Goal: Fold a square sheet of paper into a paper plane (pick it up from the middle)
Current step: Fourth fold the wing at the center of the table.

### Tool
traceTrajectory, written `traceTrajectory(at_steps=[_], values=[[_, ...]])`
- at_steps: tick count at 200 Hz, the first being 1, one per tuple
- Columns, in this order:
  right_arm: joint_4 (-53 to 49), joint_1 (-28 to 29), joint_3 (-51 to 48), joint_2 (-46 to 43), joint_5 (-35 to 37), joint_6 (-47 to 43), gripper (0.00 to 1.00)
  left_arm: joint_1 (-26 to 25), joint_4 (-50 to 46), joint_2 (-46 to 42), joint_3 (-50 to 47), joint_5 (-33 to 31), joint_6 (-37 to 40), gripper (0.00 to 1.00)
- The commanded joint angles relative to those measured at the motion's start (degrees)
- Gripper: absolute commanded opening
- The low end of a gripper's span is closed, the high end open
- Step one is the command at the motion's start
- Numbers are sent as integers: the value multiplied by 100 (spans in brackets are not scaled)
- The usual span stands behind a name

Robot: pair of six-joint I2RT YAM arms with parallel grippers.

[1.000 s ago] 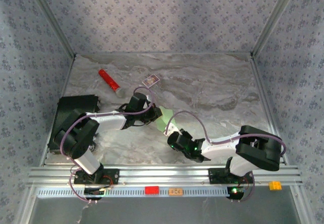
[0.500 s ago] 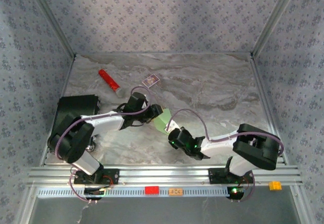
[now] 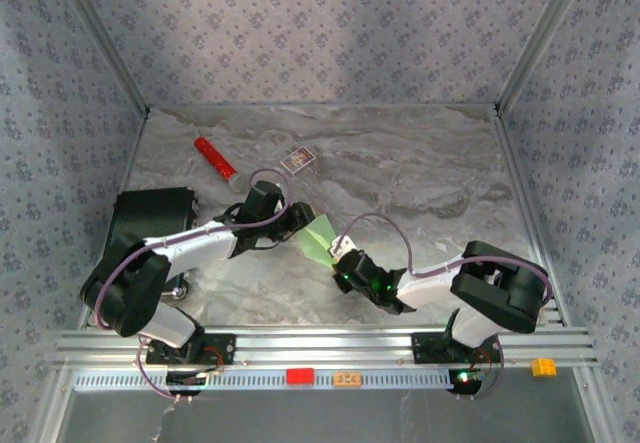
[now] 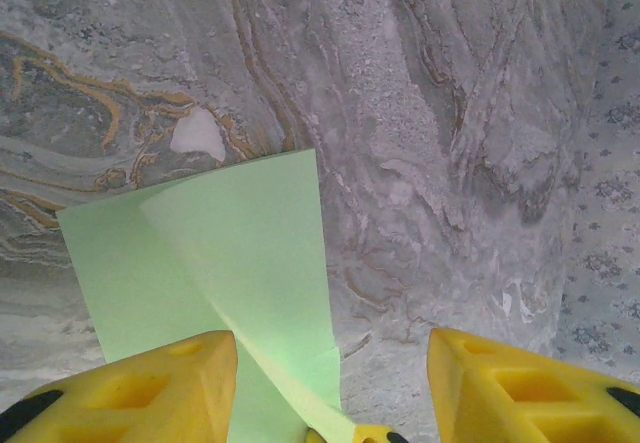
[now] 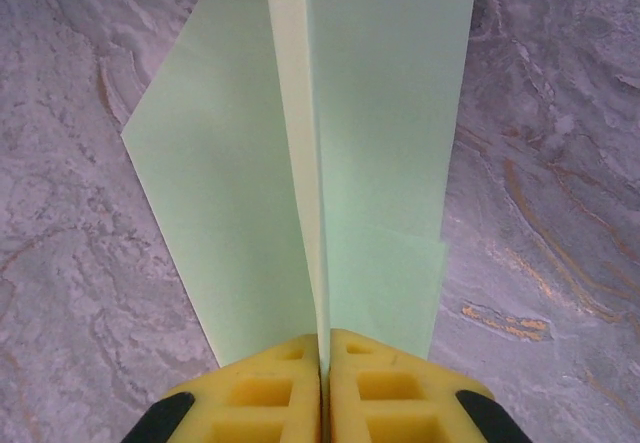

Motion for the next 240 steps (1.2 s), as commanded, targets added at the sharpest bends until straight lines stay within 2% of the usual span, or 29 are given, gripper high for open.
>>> traceTrajectory(at_steps=[1, 25, 70, 95, 143, 190, 240], values=[[87, -121, -158, 107, -468, 246, 12, 24, -94, -114, -48, -62, 98, 52], [170, -303, -232, 157, -924, 294, 12, 25, -96, -110, -47, -53, 94, 45], [342, -753, -291, 261, -1808, 690, 11, 23, 24, -23, -58, 15, 71, 21], [274, -1053, -267, 251, -2345, 916, 11, 22, 137, 72, -55, 85, 45, 14], [105, -1413, -124, 283, -3052, 1276, 12, -41, 376, 259, -52, 226, 7, 7], [-292, -1609, 70, 322, -3401, 1440, 12, -164, 810, 618, 17, 504, 1, 6], [-529, -1837, 169, 292, -3769, 1600, 12, -233, 1022, 850, 15, 439, -42, 6]])
